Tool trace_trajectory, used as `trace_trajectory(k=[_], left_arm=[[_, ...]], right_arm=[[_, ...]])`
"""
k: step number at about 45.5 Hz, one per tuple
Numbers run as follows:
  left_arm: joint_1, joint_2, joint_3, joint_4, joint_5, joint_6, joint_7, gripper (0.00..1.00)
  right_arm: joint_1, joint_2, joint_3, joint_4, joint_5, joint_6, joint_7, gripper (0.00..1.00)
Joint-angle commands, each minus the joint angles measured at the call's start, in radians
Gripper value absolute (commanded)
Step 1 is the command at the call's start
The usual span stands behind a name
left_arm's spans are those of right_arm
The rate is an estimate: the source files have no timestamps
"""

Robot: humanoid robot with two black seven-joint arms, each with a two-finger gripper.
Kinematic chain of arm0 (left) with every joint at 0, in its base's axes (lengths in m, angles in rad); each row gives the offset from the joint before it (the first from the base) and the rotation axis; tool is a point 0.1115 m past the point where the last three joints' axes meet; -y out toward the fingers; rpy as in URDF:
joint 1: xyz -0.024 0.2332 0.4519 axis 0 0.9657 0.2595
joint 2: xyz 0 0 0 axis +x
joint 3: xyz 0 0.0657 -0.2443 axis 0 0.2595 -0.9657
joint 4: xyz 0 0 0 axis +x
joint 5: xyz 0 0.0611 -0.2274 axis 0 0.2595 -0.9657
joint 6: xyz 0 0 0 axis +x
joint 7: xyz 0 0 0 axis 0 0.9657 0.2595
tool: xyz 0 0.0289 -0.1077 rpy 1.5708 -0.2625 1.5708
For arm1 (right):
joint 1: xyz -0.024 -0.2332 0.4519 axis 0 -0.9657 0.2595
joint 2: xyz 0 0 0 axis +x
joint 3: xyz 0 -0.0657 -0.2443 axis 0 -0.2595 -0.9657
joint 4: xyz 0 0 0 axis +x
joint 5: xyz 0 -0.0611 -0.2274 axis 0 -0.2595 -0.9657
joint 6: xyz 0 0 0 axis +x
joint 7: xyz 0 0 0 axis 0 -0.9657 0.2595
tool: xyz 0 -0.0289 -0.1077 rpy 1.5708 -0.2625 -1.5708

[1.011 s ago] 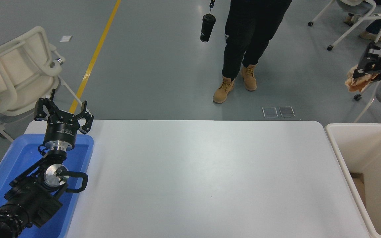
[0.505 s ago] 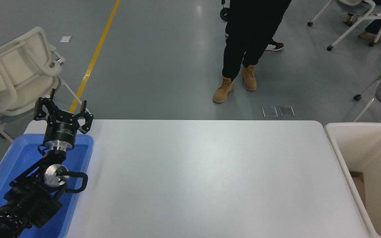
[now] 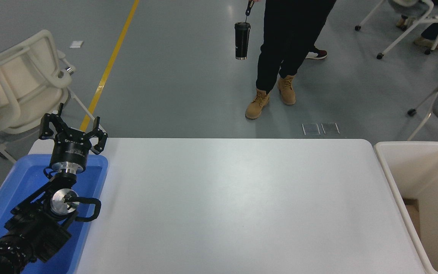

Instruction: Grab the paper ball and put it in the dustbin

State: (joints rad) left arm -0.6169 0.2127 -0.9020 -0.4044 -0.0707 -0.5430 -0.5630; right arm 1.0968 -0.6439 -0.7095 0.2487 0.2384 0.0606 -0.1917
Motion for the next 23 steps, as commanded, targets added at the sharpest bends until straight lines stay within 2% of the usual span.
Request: trace_trajectory(k=[1,23], left_arm=[[0.0,0.001,0.0,0.001,0.0,0.0,0.0,0.99],[0.0,0.001,0.0,0.001,0.0,0.0,0.0,0.99]], right_arm=[[-0.224,0.036,0.159,-0.086,0.059,-0.142,0.0,0.0],[-0.455,0.181,0.324,-0.181,0.059,-0.209,0.002,0.0]])
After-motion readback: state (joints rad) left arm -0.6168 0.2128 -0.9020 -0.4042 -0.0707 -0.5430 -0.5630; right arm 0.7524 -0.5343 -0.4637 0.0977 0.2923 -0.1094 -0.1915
